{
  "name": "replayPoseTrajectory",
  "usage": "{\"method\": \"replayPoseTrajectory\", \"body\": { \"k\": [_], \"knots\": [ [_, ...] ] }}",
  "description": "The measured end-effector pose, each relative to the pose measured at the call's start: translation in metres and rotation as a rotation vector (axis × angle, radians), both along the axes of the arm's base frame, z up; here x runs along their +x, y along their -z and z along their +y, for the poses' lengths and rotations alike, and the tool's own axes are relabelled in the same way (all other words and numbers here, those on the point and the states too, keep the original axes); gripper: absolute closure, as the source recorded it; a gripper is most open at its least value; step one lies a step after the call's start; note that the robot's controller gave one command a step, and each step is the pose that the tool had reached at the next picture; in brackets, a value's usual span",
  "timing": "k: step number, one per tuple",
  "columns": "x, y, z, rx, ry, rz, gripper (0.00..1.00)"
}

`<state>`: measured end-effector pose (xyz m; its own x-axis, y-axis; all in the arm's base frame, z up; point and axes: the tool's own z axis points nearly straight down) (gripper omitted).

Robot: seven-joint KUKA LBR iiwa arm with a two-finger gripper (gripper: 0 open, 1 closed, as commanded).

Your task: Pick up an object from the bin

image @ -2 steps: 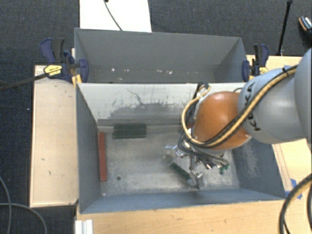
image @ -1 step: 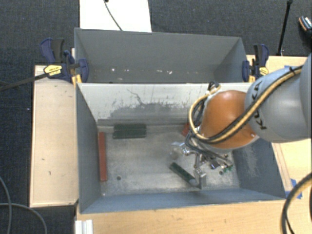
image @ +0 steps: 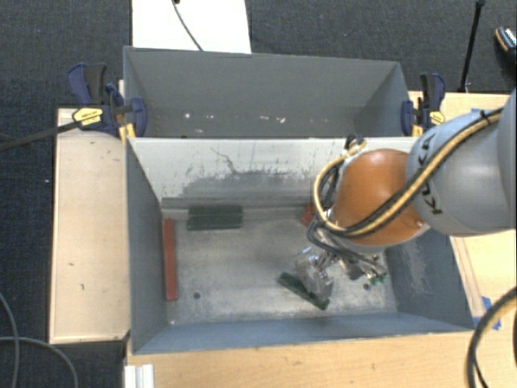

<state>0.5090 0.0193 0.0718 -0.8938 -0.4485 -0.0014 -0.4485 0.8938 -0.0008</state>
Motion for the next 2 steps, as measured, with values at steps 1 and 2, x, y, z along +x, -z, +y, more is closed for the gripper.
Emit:
{"method": "replayPoseTrajectory", "body": {
  "k": [1, 2],
  "knots": [
    [0.000, 0.001, 0.001, 0.001, -0.001, -0.001, 0.00],
    [-0.014, 0.001, 0.018, 0.001, 0.048, 0.003, 0.00]
  ]
}}
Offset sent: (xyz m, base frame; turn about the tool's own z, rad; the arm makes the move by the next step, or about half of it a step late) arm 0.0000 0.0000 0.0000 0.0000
